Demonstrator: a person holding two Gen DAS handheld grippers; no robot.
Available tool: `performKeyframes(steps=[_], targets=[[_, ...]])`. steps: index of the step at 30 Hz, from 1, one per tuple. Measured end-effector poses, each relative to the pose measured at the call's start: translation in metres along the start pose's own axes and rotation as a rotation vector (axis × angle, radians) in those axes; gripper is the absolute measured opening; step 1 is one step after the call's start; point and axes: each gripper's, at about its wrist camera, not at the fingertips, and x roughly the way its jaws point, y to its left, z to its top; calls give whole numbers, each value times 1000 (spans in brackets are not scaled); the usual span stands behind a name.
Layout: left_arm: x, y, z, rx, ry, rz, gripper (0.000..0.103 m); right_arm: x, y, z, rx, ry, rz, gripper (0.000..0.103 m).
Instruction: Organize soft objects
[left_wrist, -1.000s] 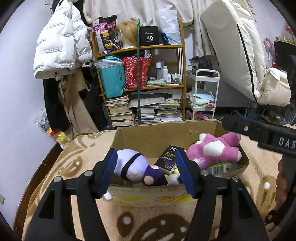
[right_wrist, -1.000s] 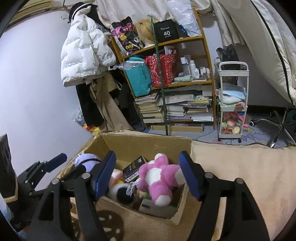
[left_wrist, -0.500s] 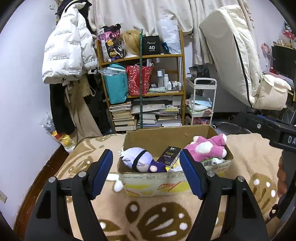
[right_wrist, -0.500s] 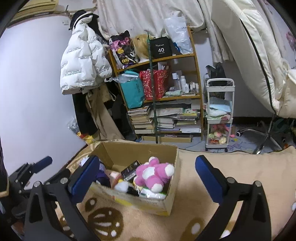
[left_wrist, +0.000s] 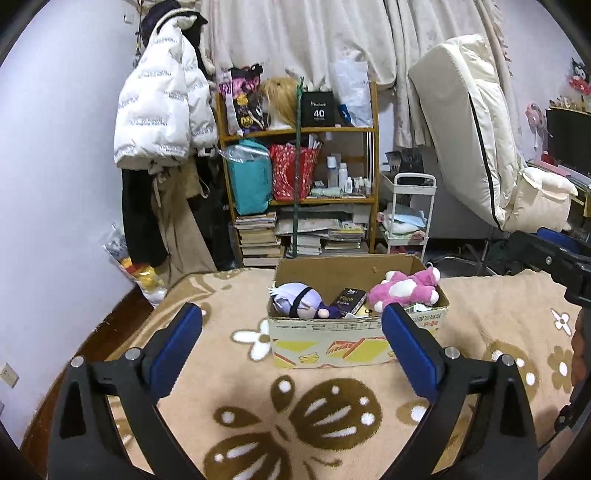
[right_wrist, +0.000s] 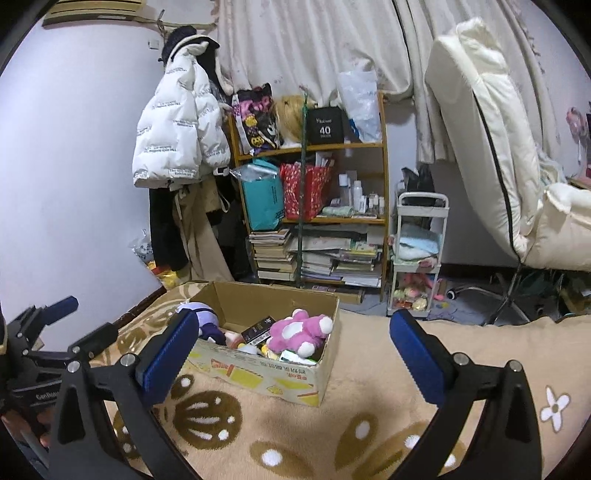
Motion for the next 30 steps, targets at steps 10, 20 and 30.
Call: performKeyframes(steps=[10,20,30], targets=[[-41,12,-9,-4,-23,-3,97,-40,-2,-12,29,-23,3,103],[-49,14,-16,-4,-26,1,97,-52,-2,-19,10,-35,-35,103],[-36,18,-18,-20,-4,-4,97,-36,-4,-28,4,-4,-43,103]])
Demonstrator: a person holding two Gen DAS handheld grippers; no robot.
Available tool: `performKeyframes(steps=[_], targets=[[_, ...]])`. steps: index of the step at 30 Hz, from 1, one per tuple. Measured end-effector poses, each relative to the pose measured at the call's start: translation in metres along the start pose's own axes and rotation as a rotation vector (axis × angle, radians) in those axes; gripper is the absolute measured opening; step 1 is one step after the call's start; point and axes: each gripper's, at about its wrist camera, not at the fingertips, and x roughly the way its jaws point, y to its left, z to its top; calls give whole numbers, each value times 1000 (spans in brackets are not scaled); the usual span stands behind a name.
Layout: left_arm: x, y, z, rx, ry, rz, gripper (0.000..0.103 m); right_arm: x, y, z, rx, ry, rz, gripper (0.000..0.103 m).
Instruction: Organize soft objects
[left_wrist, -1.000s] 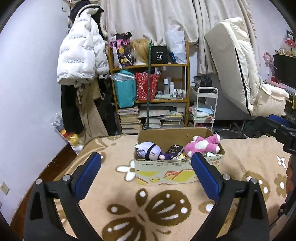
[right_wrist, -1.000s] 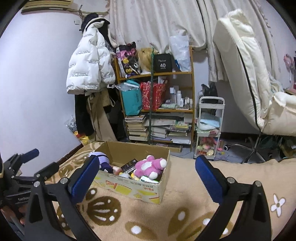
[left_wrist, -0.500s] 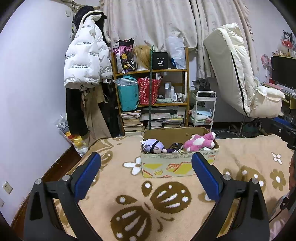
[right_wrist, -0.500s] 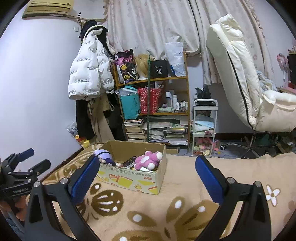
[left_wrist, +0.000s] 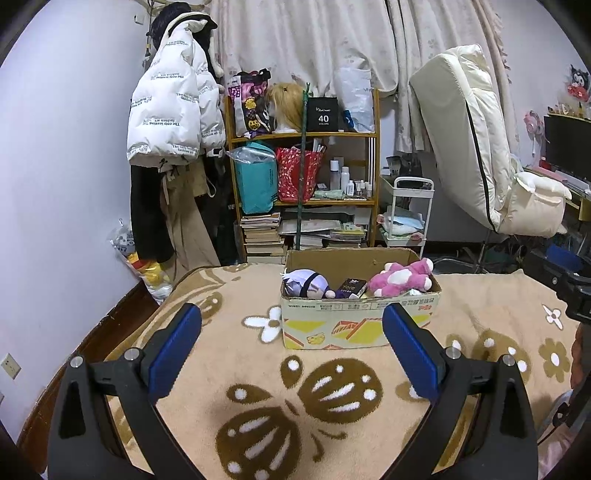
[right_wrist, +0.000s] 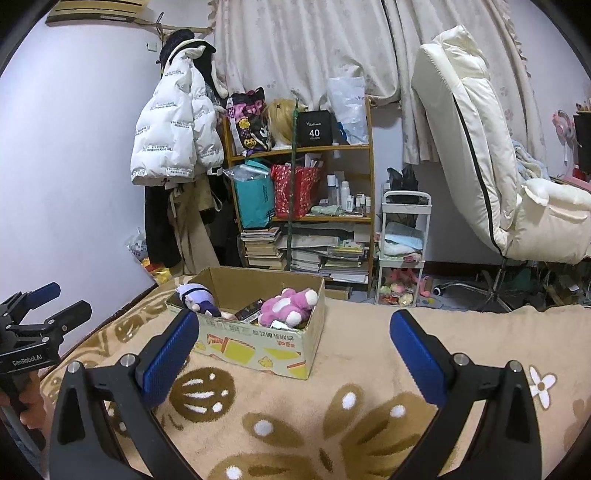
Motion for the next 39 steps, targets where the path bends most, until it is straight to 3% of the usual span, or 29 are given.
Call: performKeyframes(steps=[15,39], targets=[[19,-10,1,38,17,10,97,24,0,-4,5,41,1,103],[23,-9,-1,36,24,22,97,30,-5,-9,14,54,-9,103]])
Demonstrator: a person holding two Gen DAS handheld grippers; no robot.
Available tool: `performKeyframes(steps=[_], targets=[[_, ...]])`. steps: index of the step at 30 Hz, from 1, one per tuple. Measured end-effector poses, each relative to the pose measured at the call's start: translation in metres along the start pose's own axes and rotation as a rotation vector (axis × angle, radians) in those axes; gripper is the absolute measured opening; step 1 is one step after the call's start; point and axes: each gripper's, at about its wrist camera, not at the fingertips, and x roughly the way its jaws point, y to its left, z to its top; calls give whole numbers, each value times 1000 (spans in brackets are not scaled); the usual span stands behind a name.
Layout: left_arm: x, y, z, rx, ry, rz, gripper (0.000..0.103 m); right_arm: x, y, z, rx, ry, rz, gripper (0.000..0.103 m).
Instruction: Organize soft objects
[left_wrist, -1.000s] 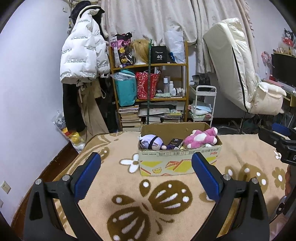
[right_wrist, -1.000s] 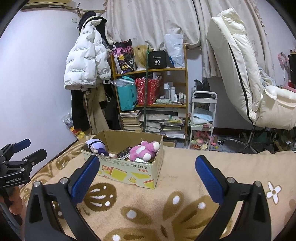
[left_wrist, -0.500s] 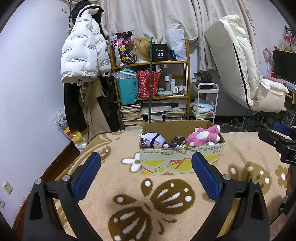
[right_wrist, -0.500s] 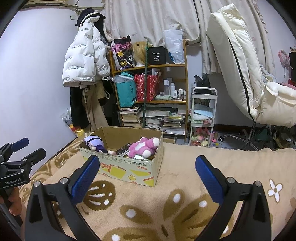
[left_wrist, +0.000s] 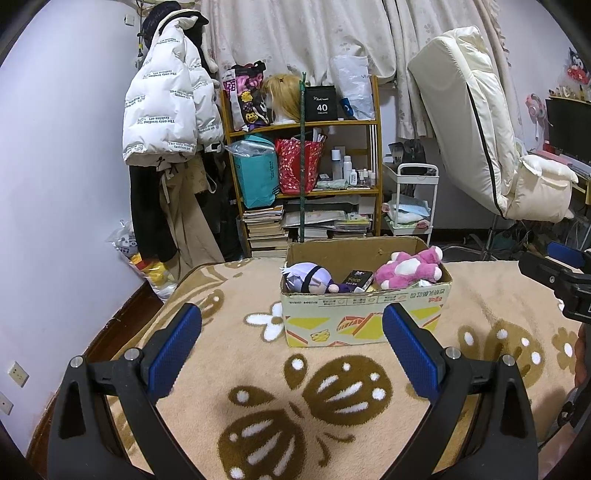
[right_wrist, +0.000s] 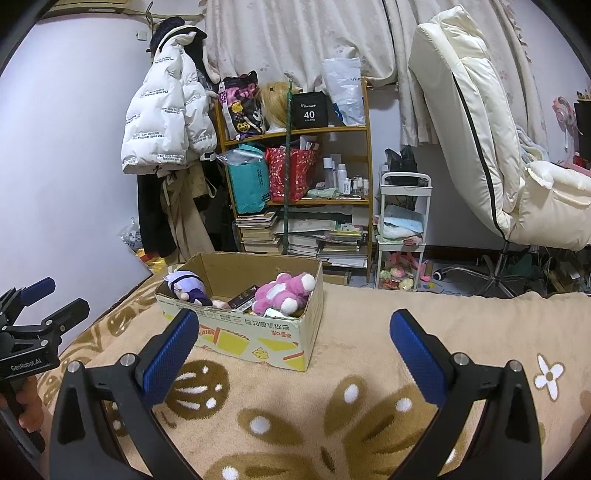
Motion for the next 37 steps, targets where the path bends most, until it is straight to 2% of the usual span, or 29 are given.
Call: performKeyframes(steps=[37], targets=[[-3,7,-1,-15,-2,40,97,0,0,0,2,1,0,103]])
